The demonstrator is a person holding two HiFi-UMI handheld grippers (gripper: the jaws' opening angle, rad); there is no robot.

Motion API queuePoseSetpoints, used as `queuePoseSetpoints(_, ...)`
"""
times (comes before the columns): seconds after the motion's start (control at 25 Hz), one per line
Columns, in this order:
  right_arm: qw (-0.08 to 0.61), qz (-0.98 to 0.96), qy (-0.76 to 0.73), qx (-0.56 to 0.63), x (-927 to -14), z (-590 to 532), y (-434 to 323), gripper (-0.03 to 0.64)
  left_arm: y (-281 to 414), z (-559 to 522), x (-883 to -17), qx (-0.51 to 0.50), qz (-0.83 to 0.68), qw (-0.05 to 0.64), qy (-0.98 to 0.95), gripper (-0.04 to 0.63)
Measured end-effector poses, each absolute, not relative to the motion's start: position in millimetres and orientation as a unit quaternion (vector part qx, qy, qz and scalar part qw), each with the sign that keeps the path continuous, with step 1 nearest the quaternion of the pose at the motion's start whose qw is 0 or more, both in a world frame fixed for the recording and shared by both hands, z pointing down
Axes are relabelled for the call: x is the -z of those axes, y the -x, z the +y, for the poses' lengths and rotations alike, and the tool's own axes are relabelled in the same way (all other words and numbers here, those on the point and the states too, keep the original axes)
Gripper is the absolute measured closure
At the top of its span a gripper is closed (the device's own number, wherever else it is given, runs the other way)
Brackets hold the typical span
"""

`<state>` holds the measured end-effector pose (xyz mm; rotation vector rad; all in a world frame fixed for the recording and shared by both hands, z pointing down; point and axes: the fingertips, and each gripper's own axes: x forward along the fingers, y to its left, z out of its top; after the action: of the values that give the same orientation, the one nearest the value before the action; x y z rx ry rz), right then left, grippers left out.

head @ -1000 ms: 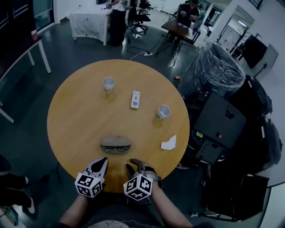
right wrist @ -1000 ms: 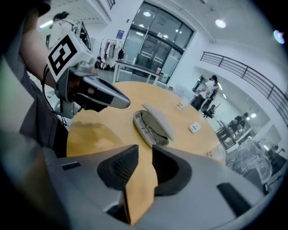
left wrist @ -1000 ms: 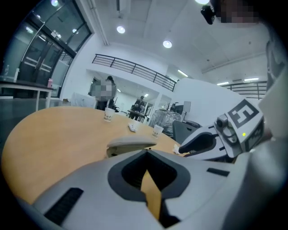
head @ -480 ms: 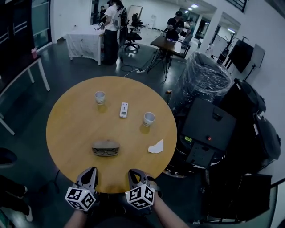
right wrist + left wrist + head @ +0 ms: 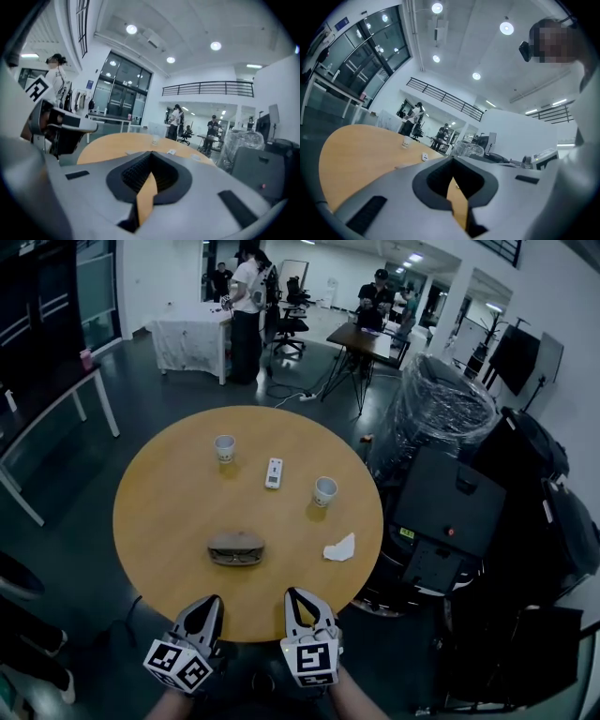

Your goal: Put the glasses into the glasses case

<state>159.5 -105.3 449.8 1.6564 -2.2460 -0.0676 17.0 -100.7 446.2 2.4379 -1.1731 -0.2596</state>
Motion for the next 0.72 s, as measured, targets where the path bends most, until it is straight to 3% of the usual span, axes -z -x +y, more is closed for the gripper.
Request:
queuePoseSetpoints(0.24, 0.095, -0.763, -0.638, 0.036, -423, -81, -158, 0.627, 0, -65, -453, 0.085, -0.408, 0.21, -0.885, 0.591)
queuePoseSetpoints(0.72, 0.107, -0.751, -0.651, 0.021, -428, 16, -96, 0.629, 63, 20, -452, 0.053, -0.433, 0.169, -0.884, 0.591)
